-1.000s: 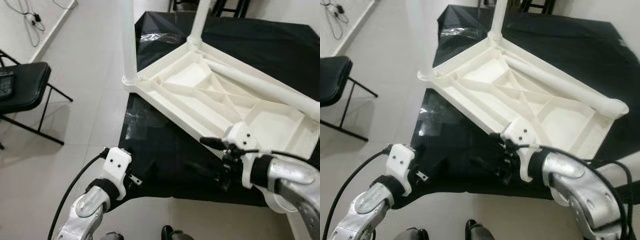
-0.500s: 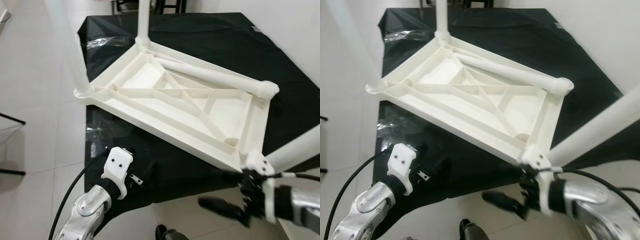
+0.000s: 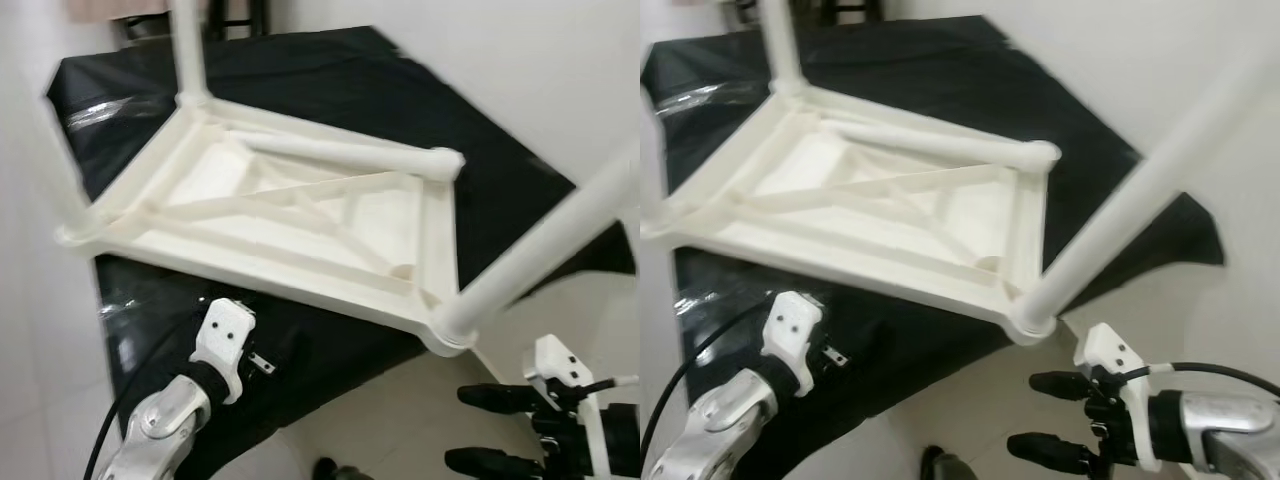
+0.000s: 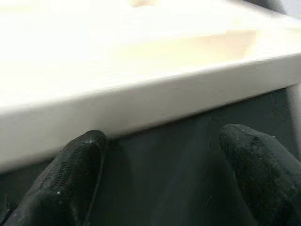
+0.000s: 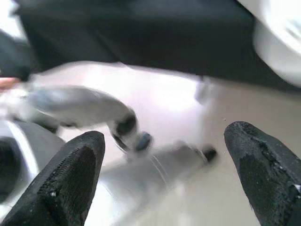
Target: Building children table
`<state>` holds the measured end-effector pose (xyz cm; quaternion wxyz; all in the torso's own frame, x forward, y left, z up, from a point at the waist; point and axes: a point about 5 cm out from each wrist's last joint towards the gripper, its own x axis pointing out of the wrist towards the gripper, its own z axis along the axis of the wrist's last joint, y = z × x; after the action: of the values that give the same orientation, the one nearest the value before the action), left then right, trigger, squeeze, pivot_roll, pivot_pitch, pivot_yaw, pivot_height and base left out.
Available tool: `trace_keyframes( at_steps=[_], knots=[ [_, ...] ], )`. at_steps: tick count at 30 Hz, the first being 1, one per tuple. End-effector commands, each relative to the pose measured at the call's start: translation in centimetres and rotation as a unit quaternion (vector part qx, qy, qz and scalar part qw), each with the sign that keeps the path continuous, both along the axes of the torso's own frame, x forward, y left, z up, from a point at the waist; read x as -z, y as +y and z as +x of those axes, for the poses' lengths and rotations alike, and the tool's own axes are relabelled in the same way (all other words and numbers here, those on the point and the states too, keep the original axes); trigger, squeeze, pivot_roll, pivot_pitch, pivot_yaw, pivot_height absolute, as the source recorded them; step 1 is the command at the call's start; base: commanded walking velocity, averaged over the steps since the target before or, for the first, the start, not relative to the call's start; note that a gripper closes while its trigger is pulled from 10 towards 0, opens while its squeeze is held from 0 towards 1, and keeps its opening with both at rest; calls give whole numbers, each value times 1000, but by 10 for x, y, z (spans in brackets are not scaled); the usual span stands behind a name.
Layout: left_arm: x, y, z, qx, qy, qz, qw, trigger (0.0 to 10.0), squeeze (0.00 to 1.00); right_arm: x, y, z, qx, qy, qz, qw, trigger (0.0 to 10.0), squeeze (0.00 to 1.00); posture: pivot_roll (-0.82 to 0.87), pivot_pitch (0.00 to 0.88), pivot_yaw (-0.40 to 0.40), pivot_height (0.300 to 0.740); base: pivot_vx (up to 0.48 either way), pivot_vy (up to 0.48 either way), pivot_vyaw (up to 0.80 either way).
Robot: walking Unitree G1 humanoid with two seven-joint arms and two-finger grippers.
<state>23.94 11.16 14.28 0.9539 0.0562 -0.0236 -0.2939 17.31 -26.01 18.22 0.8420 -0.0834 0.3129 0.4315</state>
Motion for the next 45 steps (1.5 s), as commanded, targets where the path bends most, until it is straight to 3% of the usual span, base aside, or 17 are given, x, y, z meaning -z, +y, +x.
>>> trace_keyframes(
  at_steps=[1,7,13,18,19,23,28,31,36,41,45],
  knots=[
    [6,5,-5,-7,4,15,1000,10000,0,-5,-10,5,16,-19,-26,999,10000,0,-14,217,-83,740,0,0,-800],
    [3,5,-8,-1,-4,10,1000,10000,0,-5,-20,12,30,-33,-55,997,10000,0,-9,214,-87,740,0,-156,-267],
    [2,5,-8,0,-3,5,1000,10000,0,-6,-19,14,28,-45,-49,997,10000,0,-7,212,-87,740,0,-469,0],
    [2,5,-4,-15,-2,4,1000,10000,0,-8,-17,42,59,-125,-31,990,10000,0,-4,210,-84,740,0,-94,0],
    [1,5,-4,-17,-4,5,1000,10000,0,-9,-8,50,60,-150,-4,987,10000,0,-1,212,-82,740,0,0,0],
    [1,5,-4,-18,-6,7,1000,10000,0,-9,-1,57,60,-168,20,984,10000,0,2,213,-80,740,0,0,0],
    [-2,7,-4,-29,-24,26,999,10000,0,-8,28,80,54,-205,92,973,10000,0,21,222,-75,740,0,0,0],
    [-6,11,-5,-40,-39,42,998,10000,0,-6,42,104,72,-238,89,965,10000,0,33,226,-72,740,0,0,0],
    [-10,14,-4,-51,-48,49,996,10000,0,-8,51,121,74,-256,79,961,10000,0,48,228,-70,740,0,0,0],
    [-12,17,-5,-57,-52,55,995,10000,0,-12,62,128,54,-264,98,958,10000,0,59,229,-67,740,0,0,0],
    [-15,21,-5,-65,-57,62,994,10000,0,-21,86,127,-11,-258,162,952,10000,0,70,230,-65,740,0,0,0]
  ],
)
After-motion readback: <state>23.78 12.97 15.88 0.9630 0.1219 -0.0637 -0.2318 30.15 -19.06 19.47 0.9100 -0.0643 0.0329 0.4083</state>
